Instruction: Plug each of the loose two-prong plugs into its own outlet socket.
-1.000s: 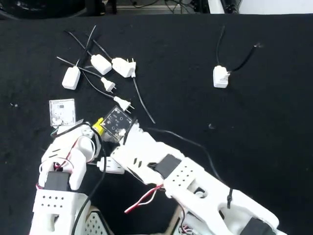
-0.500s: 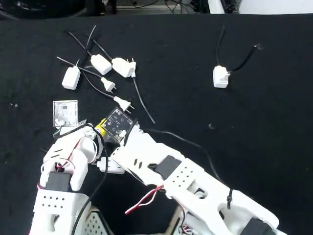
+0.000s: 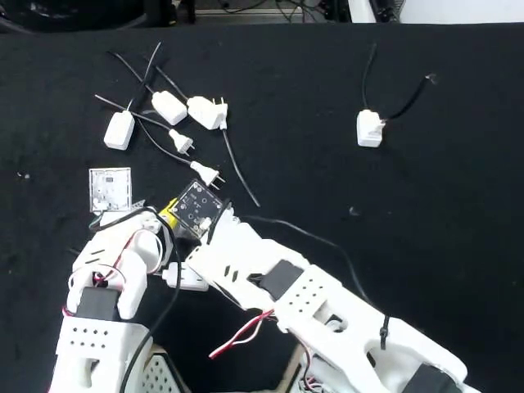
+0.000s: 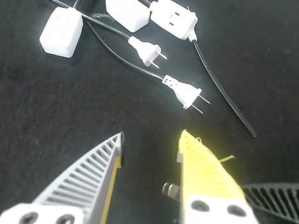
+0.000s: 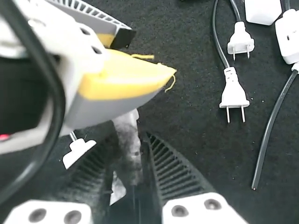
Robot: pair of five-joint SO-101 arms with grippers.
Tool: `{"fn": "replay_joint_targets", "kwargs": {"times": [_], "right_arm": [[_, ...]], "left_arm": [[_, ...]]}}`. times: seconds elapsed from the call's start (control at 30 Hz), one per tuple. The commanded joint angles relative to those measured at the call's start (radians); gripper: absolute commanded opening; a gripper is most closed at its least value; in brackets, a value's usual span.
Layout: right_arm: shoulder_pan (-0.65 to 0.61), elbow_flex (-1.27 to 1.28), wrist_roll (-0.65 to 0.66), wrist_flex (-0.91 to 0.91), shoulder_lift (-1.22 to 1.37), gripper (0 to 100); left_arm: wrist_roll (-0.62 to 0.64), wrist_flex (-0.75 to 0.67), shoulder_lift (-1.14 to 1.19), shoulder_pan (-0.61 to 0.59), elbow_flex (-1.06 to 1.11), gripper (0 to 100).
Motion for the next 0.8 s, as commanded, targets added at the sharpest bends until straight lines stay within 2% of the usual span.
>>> {"fn": "replay_joint_targets", "kwargs": {"times": [0.0, 0.3, 0.5, 0.77], "right_arm": [[-0.005, -0.025, -0.012, -0.037, -0.045, 1.1], [-0.006, -0.018, -0.012, -0.034, -0.088, 1.1], [-0.003, -0.008, -0.012, 0.041, -0.202, 1.1], [-0.002, 0.008, -0.011, 0.032, -0.173, 1.1]], "left_arm": [[-0.021, -0.002, 0.012, 0.019, 0.001, 20], [-0.021, 0.0, 0.012, 0.021, 0.002, 20], [-0.021, 0.0, 0.012, 0.022, 0.002, 20], [-0.021, 0.0, 0.012, 0.022, 0.002, 20]]}}
